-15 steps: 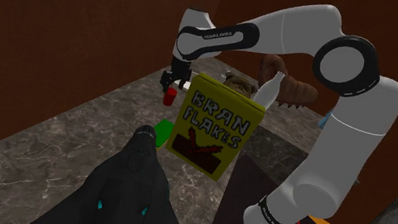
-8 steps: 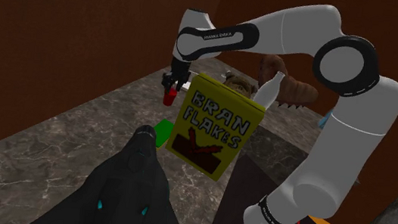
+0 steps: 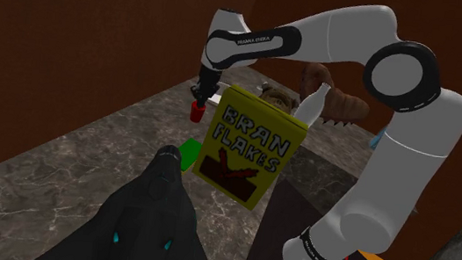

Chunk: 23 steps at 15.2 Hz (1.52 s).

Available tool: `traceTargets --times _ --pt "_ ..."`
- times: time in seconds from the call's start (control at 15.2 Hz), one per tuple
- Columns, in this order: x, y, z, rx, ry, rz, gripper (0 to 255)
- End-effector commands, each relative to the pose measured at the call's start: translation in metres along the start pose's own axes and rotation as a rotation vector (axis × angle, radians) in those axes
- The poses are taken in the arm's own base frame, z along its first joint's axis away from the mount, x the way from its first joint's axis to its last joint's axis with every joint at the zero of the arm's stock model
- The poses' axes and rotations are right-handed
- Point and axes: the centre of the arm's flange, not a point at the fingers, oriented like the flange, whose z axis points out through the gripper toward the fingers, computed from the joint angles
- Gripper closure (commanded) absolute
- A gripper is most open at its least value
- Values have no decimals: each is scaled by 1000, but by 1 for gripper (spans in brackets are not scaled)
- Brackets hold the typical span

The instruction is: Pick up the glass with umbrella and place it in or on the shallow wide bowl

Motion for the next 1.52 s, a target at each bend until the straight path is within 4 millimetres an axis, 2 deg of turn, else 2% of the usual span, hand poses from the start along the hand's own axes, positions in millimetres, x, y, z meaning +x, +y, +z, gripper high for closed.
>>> traceTargets --times 0.0,1.45 --pt "-1 -2 4 1 -6 -2 255" --pt "0 -1 -112 1 -6 -2 255"
